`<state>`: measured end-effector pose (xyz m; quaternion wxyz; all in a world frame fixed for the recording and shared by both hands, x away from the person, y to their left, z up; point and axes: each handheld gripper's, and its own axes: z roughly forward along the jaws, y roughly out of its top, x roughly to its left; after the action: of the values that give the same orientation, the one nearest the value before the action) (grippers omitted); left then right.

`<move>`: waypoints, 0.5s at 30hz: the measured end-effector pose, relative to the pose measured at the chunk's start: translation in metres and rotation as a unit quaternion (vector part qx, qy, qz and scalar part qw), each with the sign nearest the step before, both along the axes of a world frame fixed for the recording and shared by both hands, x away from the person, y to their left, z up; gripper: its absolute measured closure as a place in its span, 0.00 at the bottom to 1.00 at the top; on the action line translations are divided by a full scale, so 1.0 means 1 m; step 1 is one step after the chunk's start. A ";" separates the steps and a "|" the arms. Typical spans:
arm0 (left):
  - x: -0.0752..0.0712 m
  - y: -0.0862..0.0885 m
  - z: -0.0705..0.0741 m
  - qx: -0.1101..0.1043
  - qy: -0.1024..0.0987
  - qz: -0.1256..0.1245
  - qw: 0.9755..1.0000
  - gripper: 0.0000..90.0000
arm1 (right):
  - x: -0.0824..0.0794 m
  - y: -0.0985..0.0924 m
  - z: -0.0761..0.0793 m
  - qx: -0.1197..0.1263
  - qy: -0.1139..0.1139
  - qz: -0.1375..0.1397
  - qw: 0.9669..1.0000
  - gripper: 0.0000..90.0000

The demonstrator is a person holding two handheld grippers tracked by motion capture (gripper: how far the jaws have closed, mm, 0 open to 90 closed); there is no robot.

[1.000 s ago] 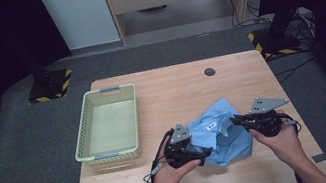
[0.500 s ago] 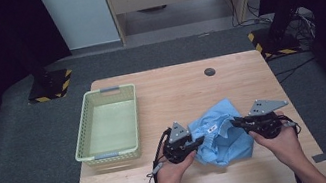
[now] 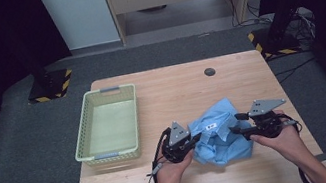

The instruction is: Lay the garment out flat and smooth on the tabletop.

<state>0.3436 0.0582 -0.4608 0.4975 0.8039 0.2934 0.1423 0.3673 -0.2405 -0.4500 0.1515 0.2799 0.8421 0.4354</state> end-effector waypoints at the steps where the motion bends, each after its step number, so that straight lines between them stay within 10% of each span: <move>1: 0.000 0.000 0.000 0.000 -0.001 -0.001 1.000 0.93 | 0.001 0.001 -0.002 -0.002 0.000 0.001 1.000 0.41; 8: -0.002 -0.003 0.002 0.004 -0.008 -0.007 1.000 0.93 | 0.008 0.011 -0.007 -0.013 0.000 0.022 1.000 0.27; 15: -0.002 0.000 0.004 0.000 -0.010 -0.005 1.000 0.93 | 0.013 0.024 -0.012 -0.020 0.013 0.049 0.999 0.46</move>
<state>0.3417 0.0582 -0.4568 0.5010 0.8039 0.2841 0.1483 0.3808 -0.2165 -0.4622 0.1245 0.2412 0.8653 0.4214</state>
